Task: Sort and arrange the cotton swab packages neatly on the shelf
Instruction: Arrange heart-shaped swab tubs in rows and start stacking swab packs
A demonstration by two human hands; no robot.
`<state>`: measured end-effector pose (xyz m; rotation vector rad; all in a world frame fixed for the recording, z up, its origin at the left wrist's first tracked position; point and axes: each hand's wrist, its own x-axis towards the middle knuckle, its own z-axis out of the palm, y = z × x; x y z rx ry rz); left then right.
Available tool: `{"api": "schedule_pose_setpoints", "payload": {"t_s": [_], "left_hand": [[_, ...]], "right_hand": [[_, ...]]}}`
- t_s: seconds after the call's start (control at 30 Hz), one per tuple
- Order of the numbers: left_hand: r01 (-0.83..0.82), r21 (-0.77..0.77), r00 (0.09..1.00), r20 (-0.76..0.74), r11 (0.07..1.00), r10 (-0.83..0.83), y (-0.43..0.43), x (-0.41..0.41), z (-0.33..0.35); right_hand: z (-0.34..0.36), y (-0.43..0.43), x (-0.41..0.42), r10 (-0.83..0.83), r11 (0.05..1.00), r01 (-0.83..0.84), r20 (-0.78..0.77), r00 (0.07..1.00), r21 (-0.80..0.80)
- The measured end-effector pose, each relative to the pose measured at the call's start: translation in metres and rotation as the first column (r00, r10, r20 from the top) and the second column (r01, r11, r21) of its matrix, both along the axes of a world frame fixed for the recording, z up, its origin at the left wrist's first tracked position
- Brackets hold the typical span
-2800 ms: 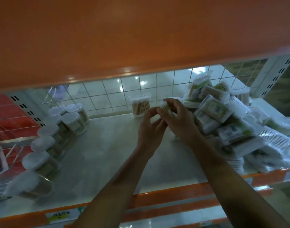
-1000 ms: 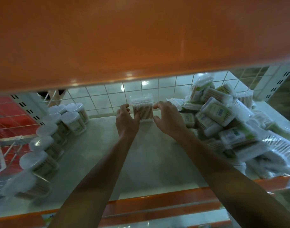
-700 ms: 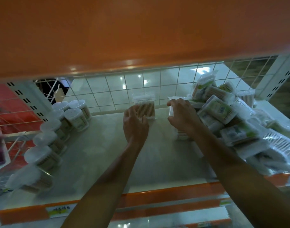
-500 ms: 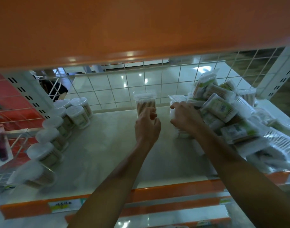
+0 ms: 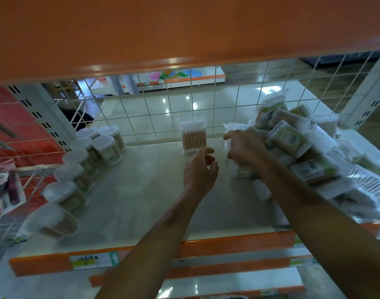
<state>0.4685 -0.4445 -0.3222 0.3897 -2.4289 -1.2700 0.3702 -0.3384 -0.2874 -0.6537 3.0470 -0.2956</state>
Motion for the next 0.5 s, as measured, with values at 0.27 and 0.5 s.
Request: {"api": "schedule_pose_setpoints", "payload": {"t_s": [0.27,0.5], "left_hand": [[0.009,0.048,1.000,-0.003,0.999,-0.009,-0.003,-0.002,0.001],[0.032,0.105,0.994,-0.109,0.994,-0.021,0.002,-0.005,0.006]], "right_hand": [[0.008,0.007,0.007,0.062,0.933,-0.091,-0.095,0.994,-0.347],[0.025,0.007,0.014,0.110,0.768,-0.093,-0.012,0.994,-0.633]]}}
